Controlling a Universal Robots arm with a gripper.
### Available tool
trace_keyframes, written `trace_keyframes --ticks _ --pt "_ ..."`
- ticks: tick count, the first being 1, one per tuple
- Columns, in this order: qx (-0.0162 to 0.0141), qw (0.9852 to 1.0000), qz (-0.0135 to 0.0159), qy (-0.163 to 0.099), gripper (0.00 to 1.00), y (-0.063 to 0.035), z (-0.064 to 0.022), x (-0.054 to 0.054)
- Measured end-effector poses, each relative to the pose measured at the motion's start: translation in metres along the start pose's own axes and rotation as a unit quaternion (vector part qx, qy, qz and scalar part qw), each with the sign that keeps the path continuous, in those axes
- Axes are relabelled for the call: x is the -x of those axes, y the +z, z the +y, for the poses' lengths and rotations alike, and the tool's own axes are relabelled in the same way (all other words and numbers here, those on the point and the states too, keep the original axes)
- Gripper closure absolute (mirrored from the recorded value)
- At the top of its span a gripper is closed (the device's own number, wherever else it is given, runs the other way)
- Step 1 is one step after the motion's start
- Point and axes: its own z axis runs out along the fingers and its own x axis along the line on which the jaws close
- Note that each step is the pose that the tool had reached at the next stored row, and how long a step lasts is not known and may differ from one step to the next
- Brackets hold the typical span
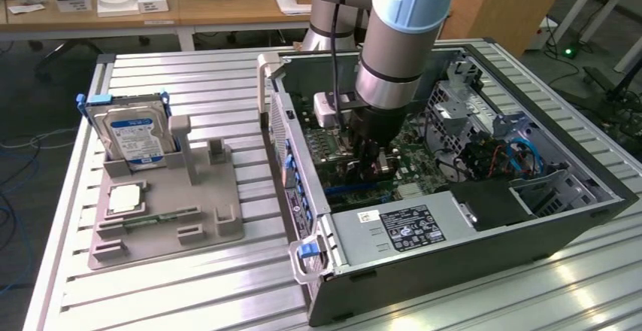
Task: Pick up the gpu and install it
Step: 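Insert the gpu into the slot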
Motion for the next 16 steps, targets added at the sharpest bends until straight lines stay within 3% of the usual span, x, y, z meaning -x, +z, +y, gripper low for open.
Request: trace_keyframes --ticks 16 --pt "-0.0002 1.0 0.0 0.0 0.72 0.0012 0.0001 -0.0001"
